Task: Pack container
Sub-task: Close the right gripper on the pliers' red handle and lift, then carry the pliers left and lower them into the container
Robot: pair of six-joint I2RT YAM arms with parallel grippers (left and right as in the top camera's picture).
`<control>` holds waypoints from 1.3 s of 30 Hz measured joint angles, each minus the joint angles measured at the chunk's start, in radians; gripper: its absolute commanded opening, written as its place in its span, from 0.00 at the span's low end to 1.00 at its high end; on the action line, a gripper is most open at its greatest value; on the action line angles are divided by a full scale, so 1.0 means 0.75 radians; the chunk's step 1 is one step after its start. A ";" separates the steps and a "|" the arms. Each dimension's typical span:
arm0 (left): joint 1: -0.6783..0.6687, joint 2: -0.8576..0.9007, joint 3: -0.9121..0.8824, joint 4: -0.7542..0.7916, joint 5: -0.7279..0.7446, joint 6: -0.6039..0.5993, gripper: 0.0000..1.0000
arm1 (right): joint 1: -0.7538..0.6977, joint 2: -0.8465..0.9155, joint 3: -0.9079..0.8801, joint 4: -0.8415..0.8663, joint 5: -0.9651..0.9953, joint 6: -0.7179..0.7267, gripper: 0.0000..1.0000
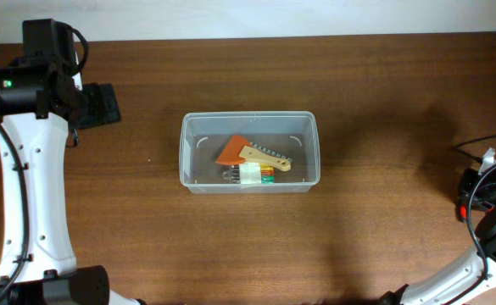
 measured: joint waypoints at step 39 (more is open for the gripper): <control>0.000 0.000 0.000 0.000 0.000 0.000 0.99 | 1.295 0.020 0.998 -0.602 -0.100 -0.263 0.10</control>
